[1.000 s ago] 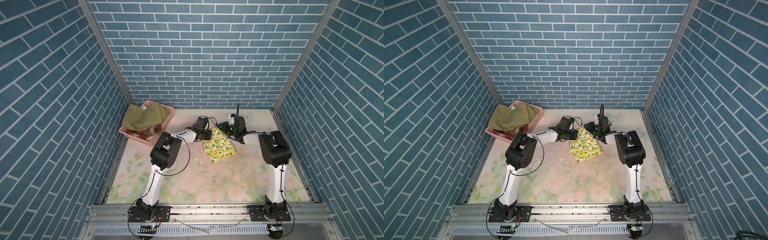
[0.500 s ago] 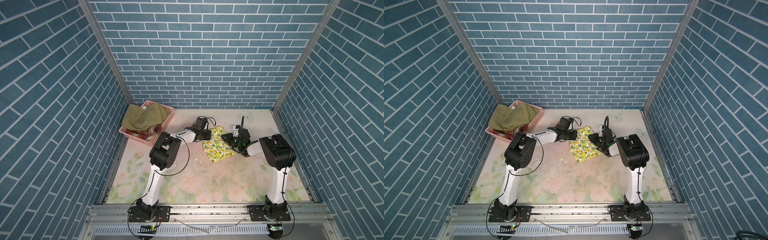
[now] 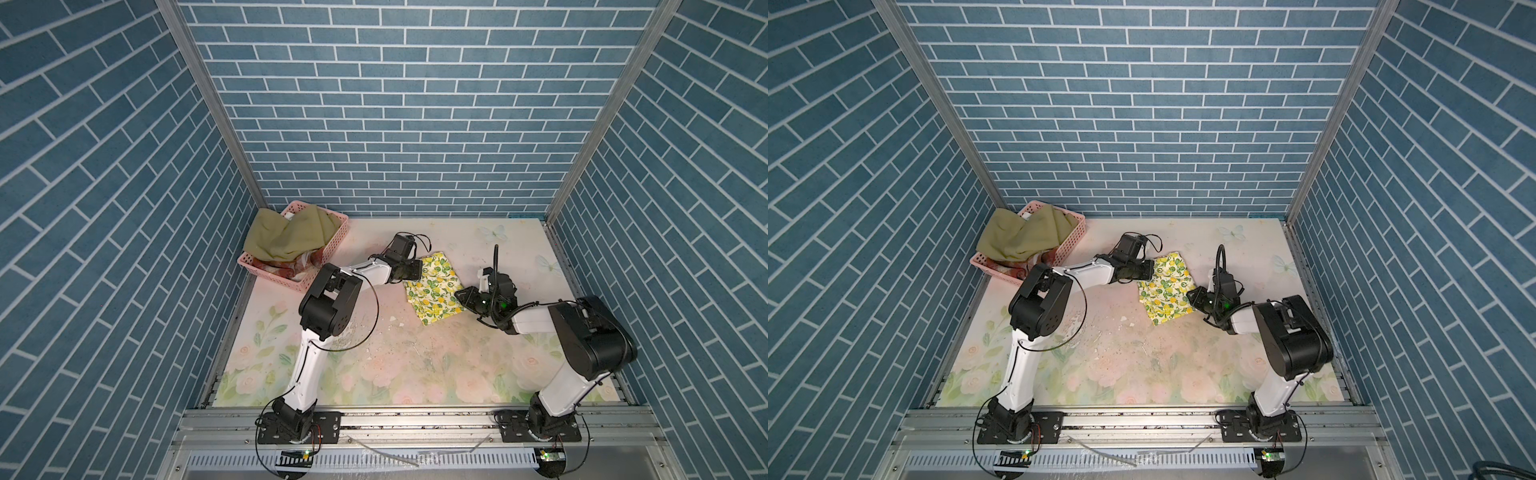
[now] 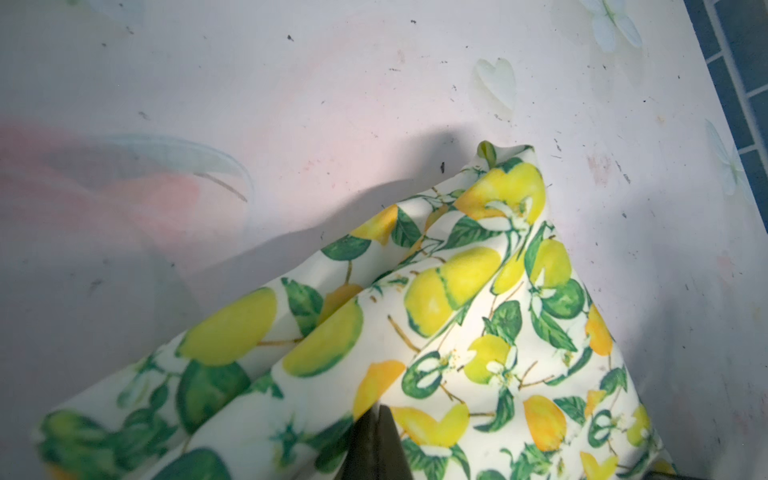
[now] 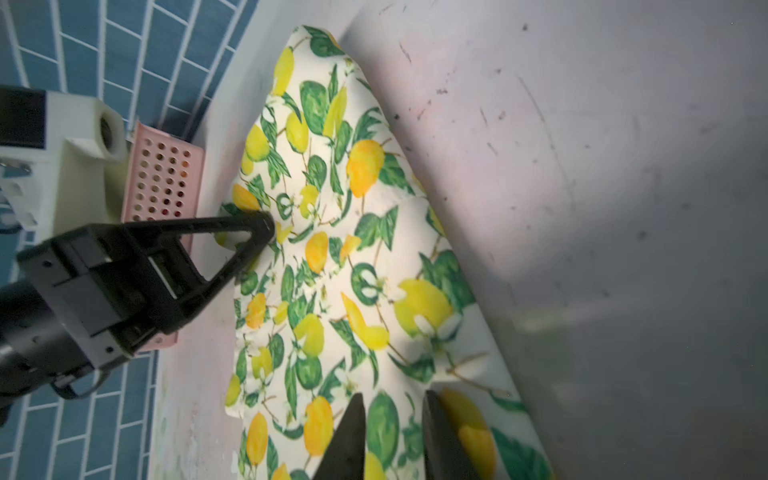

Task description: Fold and stack the skirts

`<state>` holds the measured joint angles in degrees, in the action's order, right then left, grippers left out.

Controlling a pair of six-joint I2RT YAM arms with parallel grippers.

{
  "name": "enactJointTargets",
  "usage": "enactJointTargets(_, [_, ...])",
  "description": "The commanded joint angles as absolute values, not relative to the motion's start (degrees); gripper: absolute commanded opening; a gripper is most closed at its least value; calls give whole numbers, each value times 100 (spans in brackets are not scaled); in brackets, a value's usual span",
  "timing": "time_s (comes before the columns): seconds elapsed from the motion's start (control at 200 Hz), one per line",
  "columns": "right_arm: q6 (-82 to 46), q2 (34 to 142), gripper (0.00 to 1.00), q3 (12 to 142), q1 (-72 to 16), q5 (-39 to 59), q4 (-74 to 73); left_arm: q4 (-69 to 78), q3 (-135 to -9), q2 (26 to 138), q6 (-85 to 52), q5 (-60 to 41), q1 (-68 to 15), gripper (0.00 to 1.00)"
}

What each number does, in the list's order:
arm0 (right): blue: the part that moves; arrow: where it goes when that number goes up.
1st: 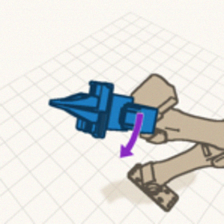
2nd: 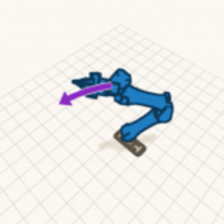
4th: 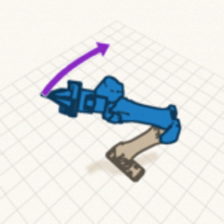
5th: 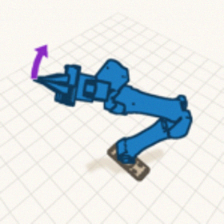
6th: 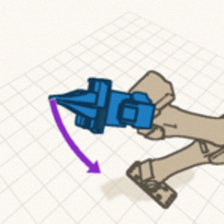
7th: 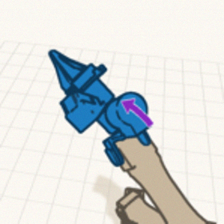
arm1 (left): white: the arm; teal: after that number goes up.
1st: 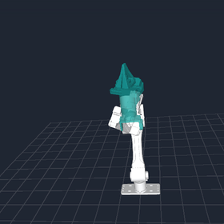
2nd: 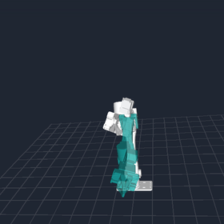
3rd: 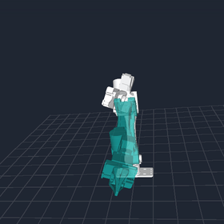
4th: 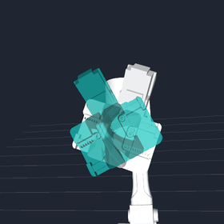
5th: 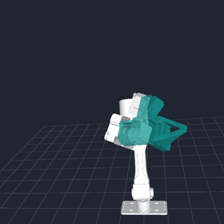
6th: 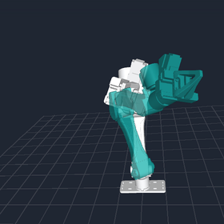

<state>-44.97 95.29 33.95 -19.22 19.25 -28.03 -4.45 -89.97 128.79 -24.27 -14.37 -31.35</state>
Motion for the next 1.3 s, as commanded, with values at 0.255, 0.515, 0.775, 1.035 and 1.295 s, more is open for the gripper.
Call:
enactJointTargets(0.255, [-2749, 9779, 58, 5859, -1586, 2187, 304, -702, -8704, 11852, -2565, -1661, -3067, 56])
enactJointTargets(0.515, [-1768, 11234, 75, 7571, -1467, 2729, 1068, -1261, -8759, 11802, -2372, -1150, -3034, 57])
enactJointTargets(0.775, [-1231, 12360, 79, 8852, -1433, 3253, 1680, -1507, -8915, 12195, -2285, -820, -3020, 57])
enactJointTargets(1.035, [-1057, 13126, 78, 9670, -1439, 3323, 2299, -1933, -9470, 12867, -2189, -546, -2986, 48])
enactJointTargets(1.295, [-965, 13719, 75, 10289, -1446, 3421, 2697, -2258, -9815, 13193, -2128, -441, -2877, 14])
